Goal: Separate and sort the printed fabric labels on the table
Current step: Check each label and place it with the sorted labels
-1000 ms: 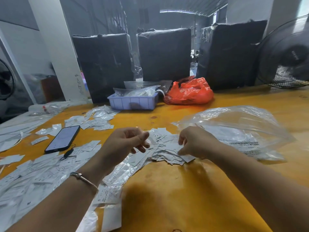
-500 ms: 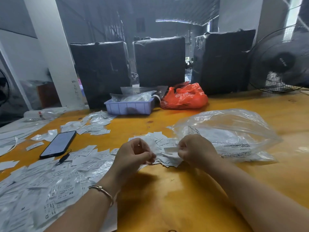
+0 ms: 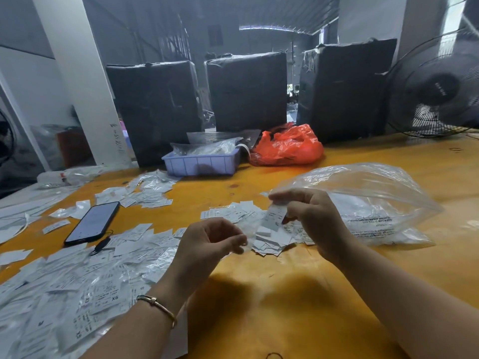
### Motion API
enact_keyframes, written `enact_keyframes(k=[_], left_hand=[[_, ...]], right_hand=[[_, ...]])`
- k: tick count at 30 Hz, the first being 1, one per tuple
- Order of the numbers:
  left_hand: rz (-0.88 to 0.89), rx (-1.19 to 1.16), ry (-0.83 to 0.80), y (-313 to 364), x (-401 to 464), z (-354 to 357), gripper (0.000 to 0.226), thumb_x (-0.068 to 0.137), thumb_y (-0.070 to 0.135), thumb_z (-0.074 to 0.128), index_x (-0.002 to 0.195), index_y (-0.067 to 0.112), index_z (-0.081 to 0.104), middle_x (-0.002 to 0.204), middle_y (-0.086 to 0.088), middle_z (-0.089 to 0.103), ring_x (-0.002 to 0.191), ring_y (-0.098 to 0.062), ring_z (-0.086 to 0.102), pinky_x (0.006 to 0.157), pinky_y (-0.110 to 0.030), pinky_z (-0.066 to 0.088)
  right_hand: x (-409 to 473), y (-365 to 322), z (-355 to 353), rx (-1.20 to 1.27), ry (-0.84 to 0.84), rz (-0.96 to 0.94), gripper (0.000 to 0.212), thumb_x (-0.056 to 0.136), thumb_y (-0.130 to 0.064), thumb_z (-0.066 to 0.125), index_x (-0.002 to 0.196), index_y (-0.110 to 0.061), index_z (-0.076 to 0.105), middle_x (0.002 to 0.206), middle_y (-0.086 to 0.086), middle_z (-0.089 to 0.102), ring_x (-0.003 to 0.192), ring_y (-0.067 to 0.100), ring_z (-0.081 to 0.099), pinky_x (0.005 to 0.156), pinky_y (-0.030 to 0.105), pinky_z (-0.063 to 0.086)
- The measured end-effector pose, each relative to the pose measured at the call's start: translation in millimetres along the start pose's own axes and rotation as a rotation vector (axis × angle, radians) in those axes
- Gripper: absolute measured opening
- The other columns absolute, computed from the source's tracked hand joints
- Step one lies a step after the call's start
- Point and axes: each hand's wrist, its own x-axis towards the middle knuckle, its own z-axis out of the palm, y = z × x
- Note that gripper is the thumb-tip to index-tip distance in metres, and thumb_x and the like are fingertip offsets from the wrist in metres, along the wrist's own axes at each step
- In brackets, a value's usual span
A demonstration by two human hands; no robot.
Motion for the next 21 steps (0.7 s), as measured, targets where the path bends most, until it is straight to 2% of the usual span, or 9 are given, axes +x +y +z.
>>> enact_keyframes(k=[2, 4, 7, 10, 13, 17, 21], left_hand=[[0.009, 0.021, -0.004, 0.1, -0.7, 0.5, 0.007, 0.079, 0.003, 0.075, 0.083, -0.001, 0.072, 0.075, -0.011, 0.075, 0.064, -0.022, 0.071, 0.059, -0.023, 0.053], [0.011, 0.035, -0.009, -0.3, -1.3, 0.6, 0.007, 0.08, 0.005, 0.074, 0.083, -0.001, 0.073, 0.074, -0.009, 0.075, 0.064, -0.021, 0.072, 0.057, -0.021, 0.051], [0.008, 0.049, -0.016, -0.9, -1.6, -0.4, 0.007, 0.08, 0.007, 0.074, 0.083, 0.0, 0.073, 0.074, -0.008, 0.075, 0.064, -0.021, 0.072, 0.056, -0.021, 0.05], [0.011, 0.049, -0.023, -1.3, -1.7, -1.2, 0.007, 0.081, 0.007, 0.074, 0.084, 0.0, 0.073, 0.075, -0.008, 0.076, 0.065, -0.021, 0.072, 0.057, -0.023, 0.05], [0.008, 0.044, -0.039, -1.2, -1.3, -1.3, 0.007, 0.082, 0.007, 0.073, 0.084, 0.0, 0.073, 0.076, -0.007, 0.076, 0.066, -0.02, 0.073, 0.058, -0.023, 0.051], [-0.006, -0.03, -0.061, -0.5, -1.8, -1.1, 0.012, 0.08, 0.009, 0.073, 0.085, -0.002, 0.072, 0.078, -0.01, 0.076, 0.066, -0.021, 0.072, 0.058, -0.022, 0.05], [-0.016, -0.07, -0.081, 1.2, -2.0, -2.3, 0.021, 0.076, 0.02, 0.073, 0.086, 0.002, 0.073, 0.081, -0.009, 0.076, 0.068, -0.021, 0.072, 0.059, -0.021, 0.052]], right_hand=[[-0.6, -5.4, -3.0, 0.102, -0.006, -0.01, 0.03, 0.083, 0.001, 0.048, 0.098, -0.005, 0.073, 0.087, 0.011, 0.07, 0.073, 0.014, 0.062, 0.056, 0.021, 0.05], [-1.0, -8.4, -6.5, 0.106, 0.032, -0.084, 0.026, 0.087, 0.001, 0.054, 0.1, -0.01, 0.074, 0.086, 0.009, 0.071, 0.07, 0.014, 0.06, 0.054, 0.022, 0.048], [-3.1, -11.5, -6.4, 0.076, 0.045, -0.253, 0.045, 0.08, 0.011, 0.064, 0.113, -0.018, 0.068, 0.078, -0.002, 0.071, 0.067, 0.009, 0.062, 0.055, 0.022, 0.051], [-5.8, -13.4, -3.6, 0.009, 0.03, -0.349, 0.056, 0.077, 0.006, 0.072, 0.125, -0.019, 0.058, 0.084, 0.001, 0.073, 0.08, 0.014, 0.07, 0.06, 0.024, 0.057], [-7.5, -15.6, -0.1, -0.016, 0.007, -0.365, 0.056, 0.075, 0.004, 0.075, 0.123, -0.02, 0.057, 0.09, 0.003, 0.074, 0.084, 0.015, 0.072, 0.064, 0.023, 0.058], [-9.5, -15.2, 2.2, -0.045, -0.022, -0.379, 0.045, 0.074, 0.002, 0.076, 0.114, -0.015, 0.064, 0.091, 0.005, 0.072, 0.086, 0.013, 0.071, 0.07, 0.024, 0.058], [-9.2, -16.3, 3.6, -0.169, -0.013, -0.442, 0.034, 0.074, 0.002, 0.077, 0.103, -0.014, 0.068, 0.089, 0.003, 0.073, 0.082, 0.007, 0.071, 0.066, 0.019, 0.057]])
